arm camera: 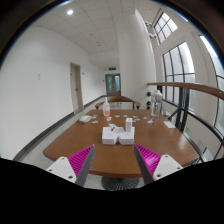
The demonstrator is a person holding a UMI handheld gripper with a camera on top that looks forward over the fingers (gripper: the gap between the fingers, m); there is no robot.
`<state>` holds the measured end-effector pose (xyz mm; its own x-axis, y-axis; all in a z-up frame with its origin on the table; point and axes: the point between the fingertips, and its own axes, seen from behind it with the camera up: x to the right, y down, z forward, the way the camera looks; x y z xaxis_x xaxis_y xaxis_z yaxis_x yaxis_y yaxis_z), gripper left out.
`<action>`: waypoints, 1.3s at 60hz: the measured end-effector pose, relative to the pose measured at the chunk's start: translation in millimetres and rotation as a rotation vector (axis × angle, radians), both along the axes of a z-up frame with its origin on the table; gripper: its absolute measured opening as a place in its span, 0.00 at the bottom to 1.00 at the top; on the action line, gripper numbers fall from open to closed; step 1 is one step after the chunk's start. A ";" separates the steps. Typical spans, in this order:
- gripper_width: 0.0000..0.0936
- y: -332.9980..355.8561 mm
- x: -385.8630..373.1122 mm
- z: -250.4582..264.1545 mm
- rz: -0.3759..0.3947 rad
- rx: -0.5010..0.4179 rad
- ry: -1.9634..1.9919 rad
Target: Unplug charger
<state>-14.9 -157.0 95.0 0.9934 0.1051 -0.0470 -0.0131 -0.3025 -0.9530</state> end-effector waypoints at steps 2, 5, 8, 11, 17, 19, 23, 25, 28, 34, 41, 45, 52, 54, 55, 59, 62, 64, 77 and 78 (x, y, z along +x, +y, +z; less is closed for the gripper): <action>0.87 2.8 2.8 2.9 -0.005 0.009 -0.004; 0.87 13.6 6.5 4.6 -0.010 0.018 -0.018; 0.87 41.7 14.8 2.8 -0.009 0.024 -0.034; 0.87 62.7 18.4 1.9 -0.007 0.029 -0.050; 0.87 104.8 21.2 5.1 0.001 0.053 -0.053; 0.87 122.7 23.0 7.3 0.006 0.076 -0.056; 0.86 154.1 21.4 1.5 0.024 0.068 -0.096; 0.87 171.5 22.2 -7.3 0.032 0.044 -0.111; 0.87 193.1 22.4 -18.2 0.040 0.023 -0.109; 0.86 229.4 30.4 -32.3 0.016 -0.003 -0.088; 0.80 254.0 46.0 -50.0 -0.030 -0.038 -0.097; 0.56 259.5 42.0 -50.3 -0.018 -0.039 -0.082; 0.21 260.9 51.1 -48.4 -0.049 -0.027 -0.091; 0.19 261.3 50.5 -49.0 -0.043 -0.031 -0.086; 0.18 261.6 50.1 -48.7 -0.040 -0.030 -0.079; 0.10 262.1 51.4 -48.1 -0.042 -0.024 -0.050; 0.09 262.6 51.8 -47.1 -0.045 -0.019 -0.044; 0.08 263.0 52.1 -46.0 -0.052 -0.016 -0.046; 0.08 258.7 53.5 -22.3 -0.071 0.084 -0.035; 0.08 258.1 53.6 -8.3 -0.073 0.130 -0.045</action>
<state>38.7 101.1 86.7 0.9994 0.0347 0.0073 0.0133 -0.1762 -0.9843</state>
